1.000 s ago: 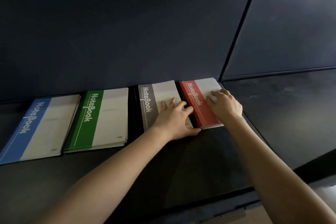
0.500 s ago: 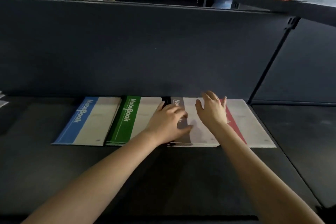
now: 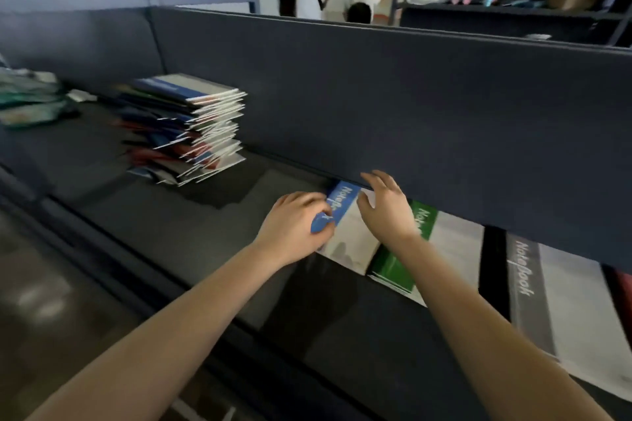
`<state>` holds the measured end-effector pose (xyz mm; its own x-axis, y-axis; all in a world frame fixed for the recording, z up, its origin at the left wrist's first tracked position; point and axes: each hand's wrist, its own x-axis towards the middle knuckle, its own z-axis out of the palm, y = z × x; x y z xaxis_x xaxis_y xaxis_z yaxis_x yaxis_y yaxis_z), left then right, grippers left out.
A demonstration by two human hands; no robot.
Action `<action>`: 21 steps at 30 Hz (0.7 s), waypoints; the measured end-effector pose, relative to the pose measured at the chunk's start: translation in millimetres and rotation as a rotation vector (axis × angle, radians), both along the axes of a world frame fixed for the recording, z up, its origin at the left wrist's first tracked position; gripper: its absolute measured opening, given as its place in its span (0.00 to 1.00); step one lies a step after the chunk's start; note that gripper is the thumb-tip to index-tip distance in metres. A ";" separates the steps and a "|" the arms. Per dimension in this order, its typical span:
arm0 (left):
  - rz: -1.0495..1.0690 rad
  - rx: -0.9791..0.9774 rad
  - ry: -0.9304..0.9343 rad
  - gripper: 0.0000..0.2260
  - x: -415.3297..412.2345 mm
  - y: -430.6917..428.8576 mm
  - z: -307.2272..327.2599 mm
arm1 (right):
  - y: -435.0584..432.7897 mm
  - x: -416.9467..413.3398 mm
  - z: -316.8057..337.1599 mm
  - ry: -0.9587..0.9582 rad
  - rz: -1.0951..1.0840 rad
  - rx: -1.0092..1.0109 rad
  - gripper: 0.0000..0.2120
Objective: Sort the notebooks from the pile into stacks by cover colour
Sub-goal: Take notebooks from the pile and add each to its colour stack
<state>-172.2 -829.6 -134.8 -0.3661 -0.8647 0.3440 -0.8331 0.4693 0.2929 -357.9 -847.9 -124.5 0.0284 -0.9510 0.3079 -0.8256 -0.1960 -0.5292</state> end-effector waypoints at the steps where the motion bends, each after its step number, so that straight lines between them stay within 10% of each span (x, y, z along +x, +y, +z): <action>1: 0.036 0.001 0.004 0.15 16.7 -1.0 2.2 | -5.9 16.3 0.9 -0.004 0.036 -0.003 0.21; 21: 0.310 0.106 0.070 0.11 253.5 -36.8 8.1 | -95.9 254.1 27.4 -0.118 0.273 -0.090 0.23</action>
<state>81.3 -866.5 -126.7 -0.0588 -0.9635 0.2613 -0.9076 0.1605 0.3879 -103.8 -943.8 -97.1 0.2384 -0.8817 0.4072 -0.6693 -0.4530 -0.5889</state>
